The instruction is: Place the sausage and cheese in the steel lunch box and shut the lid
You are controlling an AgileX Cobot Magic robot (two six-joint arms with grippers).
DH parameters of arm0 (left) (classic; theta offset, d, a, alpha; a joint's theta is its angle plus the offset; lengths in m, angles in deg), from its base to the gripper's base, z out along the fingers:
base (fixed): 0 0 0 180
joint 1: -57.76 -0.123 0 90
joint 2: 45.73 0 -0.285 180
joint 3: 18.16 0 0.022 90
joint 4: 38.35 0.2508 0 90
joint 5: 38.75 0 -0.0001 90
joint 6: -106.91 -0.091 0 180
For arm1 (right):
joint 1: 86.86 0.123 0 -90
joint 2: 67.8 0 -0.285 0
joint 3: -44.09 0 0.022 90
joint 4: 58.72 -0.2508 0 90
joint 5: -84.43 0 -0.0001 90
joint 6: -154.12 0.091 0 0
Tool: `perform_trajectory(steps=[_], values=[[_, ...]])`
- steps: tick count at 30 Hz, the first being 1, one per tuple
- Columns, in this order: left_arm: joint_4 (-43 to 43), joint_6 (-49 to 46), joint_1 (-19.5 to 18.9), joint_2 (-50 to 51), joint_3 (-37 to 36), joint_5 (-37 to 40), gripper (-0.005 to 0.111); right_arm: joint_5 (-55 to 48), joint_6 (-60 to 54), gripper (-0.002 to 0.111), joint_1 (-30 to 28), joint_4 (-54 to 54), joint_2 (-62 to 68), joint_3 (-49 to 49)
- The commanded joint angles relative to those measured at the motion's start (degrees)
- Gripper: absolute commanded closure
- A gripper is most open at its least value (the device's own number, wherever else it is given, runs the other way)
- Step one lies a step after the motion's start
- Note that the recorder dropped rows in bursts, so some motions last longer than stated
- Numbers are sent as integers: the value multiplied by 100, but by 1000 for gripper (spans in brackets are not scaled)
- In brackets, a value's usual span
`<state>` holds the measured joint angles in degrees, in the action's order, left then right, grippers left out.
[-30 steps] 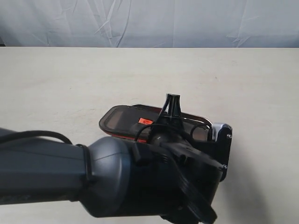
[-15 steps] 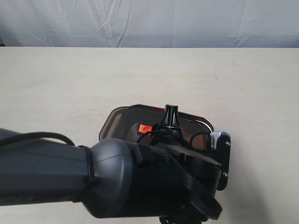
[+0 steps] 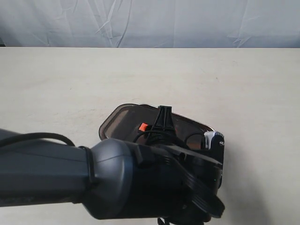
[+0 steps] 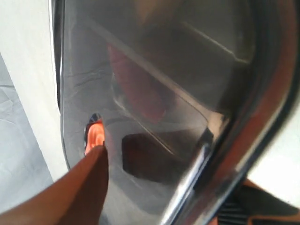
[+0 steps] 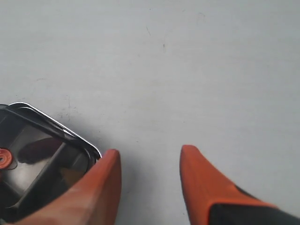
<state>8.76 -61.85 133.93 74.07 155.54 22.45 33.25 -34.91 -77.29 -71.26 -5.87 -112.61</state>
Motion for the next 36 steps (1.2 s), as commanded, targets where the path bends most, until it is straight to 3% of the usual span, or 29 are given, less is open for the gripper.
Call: perform_trajectory(steps=[1, 11, 18, 36], values=[[-248, -98, 57, -18, -7, 448, 52, 45, -1, 68, -20, 55, -35, -7], [-296, -119, 57, -32, 336, 533, 52, 43, -1, 68, -20, 45, -35, -7], [-940, -436, 57, -32, 406, 681, 52, 43, -1, 68, -20, 45, -35, -7], [-953, -569, 57, -32, 406, 876, 52, 31, -1, 68, -20, 44, -35, -7]])
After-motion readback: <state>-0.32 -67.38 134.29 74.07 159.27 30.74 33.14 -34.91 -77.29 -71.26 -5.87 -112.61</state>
